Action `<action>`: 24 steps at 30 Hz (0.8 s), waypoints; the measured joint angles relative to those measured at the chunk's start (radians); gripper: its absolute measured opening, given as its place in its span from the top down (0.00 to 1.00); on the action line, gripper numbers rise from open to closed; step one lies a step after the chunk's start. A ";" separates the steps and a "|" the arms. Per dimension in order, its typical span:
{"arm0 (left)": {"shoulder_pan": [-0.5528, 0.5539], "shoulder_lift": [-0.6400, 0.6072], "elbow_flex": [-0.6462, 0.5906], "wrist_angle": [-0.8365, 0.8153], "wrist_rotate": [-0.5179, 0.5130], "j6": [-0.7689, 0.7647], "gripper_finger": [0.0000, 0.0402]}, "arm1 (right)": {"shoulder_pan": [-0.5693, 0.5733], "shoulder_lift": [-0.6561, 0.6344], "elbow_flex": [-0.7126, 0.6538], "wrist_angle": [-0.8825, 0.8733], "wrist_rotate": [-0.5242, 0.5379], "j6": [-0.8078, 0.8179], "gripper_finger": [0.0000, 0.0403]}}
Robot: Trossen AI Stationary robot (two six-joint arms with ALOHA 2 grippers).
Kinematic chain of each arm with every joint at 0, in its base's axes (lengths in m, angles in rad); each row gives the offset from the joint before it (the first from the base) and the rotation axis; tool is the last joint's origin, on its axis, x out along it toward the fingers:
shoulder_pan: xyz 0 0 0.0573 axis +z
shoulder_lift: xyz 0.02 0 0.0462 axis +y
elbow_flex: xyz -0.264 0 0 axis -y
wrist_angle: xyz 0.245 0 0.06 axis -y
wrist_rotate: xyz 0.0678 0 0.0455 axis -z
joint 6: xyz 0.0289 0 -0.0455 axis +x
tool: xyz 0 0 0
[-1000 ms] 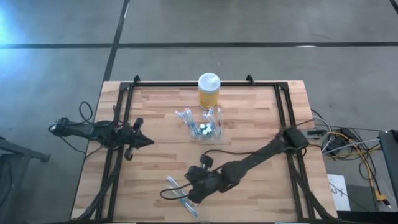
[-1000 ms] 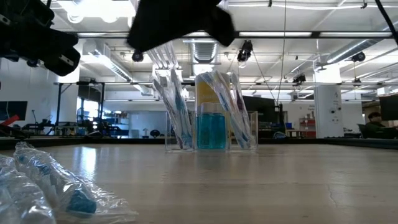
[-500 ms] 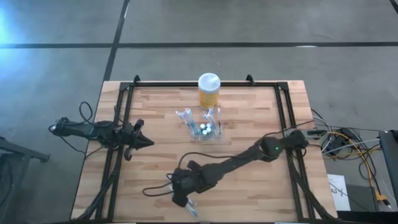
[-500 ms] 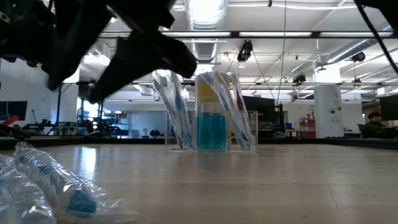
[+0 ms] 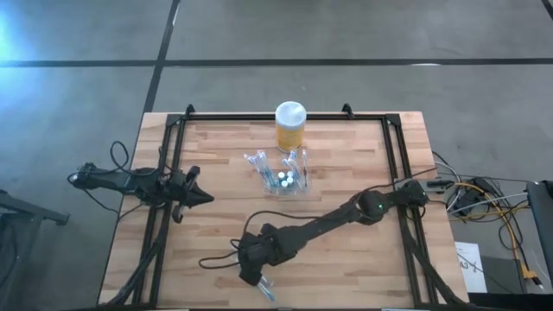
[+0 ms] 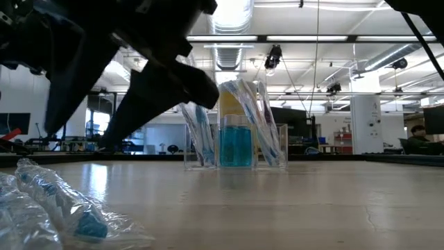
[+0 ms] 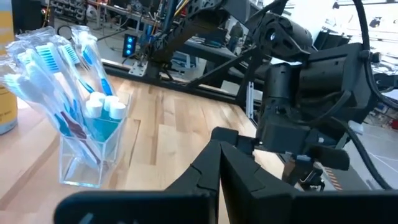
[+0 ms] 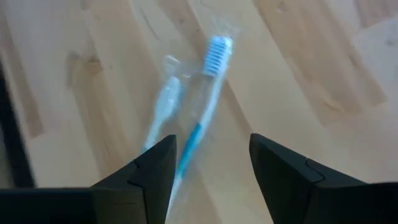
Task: Pick & Place toothbrushing station
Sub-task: Put the blue toothbrush into the transparent organizer
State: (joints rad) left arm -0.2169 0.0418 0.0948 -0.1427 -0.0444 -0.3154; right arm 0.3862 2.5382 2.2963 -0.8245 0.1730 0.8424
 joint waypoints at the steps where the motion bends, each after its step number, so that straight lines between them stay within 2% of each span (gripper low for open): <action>1: 0.000 0.000 0.000 0.000 0.000 0.000 0.98 | 0.000 0.000 -0.006 0.016 -0.006 -0.002 0.50; 16: 0.000 0.000 0.000 0.000 -0.032 -0.021 0.98 | 0.003 0.000 -0.098 0.150 -0.009 -0.018 0.50; 24: 0.000 0.000 0.000 0.000 -0.034 -0.029 0.98 | -0.003 -0.004 -0.152 0.128 -0.042 -0.057 0.50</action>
State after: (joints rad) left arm -0.2165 0.0418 0.0948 -0.1425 -0.0780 -0.3443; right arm 0.3835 2.5342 2.1446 -0.6965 0.1309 0.7856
